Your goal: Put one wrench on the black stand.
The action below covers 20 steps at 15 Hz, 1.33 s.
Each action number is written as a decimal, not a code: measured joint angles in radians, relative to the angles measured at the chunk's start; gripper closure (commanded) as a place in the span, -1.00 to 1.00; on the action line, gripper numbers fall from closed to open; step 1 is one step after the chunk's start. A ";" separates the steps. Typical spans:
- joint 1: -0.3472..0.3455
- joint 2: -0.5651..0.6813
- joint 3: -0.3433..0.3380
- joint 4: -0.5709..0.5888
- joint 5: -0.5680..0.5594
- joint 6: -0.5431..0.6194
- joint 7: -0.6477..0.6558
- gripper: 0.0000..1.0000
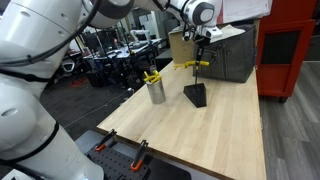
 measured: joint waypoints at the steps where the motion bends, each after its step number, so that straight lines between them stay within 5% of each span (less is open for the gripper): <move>1: 0.001 0.000 0.000 0.000 0.000 0.000 -0.004 0.88; 5: -0.004 0.000 0.006 -0.002 0.004 0.001 -0.106 0.88; 13: -0.064 -0.027 0.054 -0.058 0.013 0.032 -0.560 0.88; 20: -0.025 -0.076 0.061 -0.136 -0.048 0.070 -0.760 0.88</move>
